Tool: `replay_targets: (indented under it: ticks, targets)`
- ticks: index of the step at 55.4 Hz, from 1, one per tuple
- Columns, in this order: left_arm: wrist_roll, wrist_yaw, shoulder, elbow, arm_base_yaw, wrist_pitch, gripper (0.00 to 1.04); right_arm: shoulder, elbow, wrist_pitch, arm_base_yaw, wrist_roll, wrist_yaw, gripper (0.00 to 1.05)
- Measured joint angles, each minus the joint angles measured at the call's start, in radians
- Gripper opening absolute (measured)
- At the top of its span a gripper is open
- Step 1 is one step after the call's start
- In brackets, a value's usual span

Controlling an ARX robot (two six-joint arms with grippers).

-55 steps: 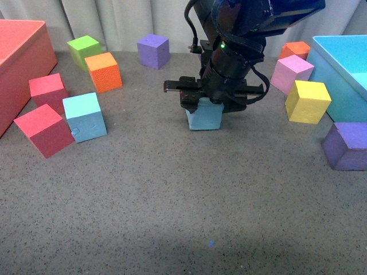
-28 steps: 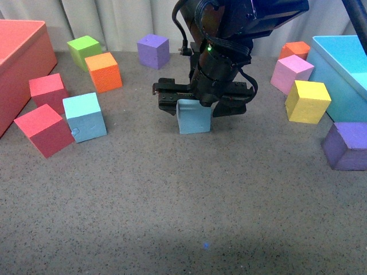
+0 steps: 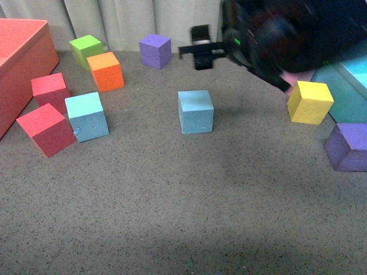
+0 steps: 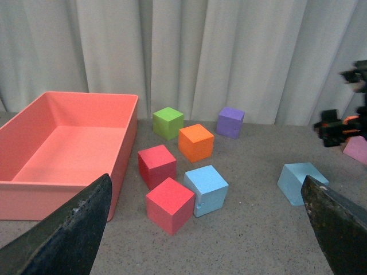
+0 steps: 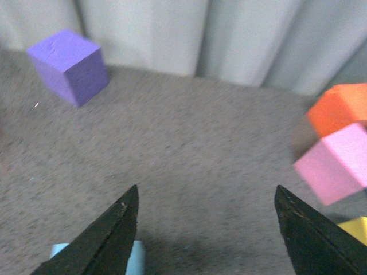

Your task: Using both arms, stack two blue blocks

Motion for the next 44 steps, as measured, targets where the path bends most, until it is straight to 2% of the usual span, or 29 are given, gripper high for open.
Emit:
replay_targets:
  ticks: [1,5,7,11,22,44]
  targets:
    - [0.000,0.000,0.000,0.000,0.000,0.000,0.98,-0.009,-0.032,0.049,-0.005,-0.009,0.000,0.66]
    - [0.000,-0.002,0.000,0.000,0.000,0.000,0.98,-0.102,-0.279,0.460,-0.058,-0.037,-0.022,0.51]
    - [0.000,-0.001,0.000,0.000,0.000,0.000,0.98,-0.156,-0.354,0.557,-0.079,-0.045,-0.037,0.45]
    - [0.000,-0.001,0.000,0.000,0.000,0.000,0.98,-0.271,-0.477,0.656,-0.122,-0.052,-0.061,0.32]
    - [0.000,0.000,0.000,0.000,0.000,0.000,0.98,-0.445,-0.732,0.695,-0.194,-0.061,-0.140,0.00]
    - [0.000,0.000,0.000,0.000,0.000,0.000,0.98,-0.796,-0.998,0.601,-0.301,-0.063,-0.240,0.01]
